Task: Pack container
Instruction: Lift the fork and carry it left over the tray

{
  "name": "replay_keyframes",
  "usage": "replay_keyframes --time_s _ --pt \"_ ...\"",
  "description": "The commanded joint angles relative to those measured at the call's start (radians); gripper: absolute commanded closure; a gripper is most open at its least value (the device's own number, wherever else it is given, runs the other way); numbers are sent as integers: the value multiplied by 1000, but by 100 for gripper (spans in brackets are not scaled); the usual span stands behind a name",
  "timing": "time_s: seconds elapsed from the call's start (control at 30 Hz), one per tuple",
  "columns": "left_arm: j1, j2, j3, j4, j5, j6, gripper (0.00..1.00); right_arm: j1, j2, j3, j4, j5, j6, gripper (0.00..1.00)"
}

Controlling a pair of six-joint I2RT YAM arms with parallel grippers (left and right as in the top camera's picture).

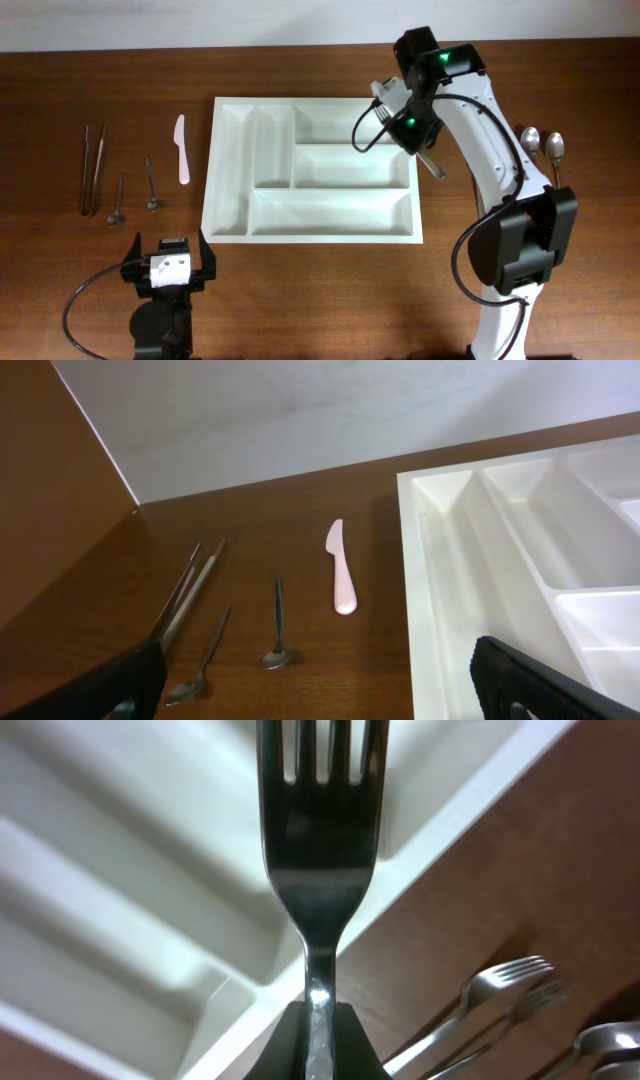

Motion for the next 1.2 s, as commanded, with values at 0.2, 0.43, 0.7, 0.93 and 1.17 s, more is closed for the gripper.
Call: replay_keyframes --time_s 0.2,0.43,0.7,0.93,1.17 --pt "-5 -8 -6 3 10 8 1 90 -1 20 -16 -72 -37 95" --pt "-5 -8 -6 3 10 8 1 107 -1 20 1 -77 -103 94" --pt "-5 -8 -6 3 10 8 1 107 -1 20 16 -77 -234 90" --pt "-5 -8 -6 3 10 8 1 107 0 20 17 -77 -382 91" --pt "-5 -8 -6 3 10 8 1 107 0 20 60 -78 -509 96"
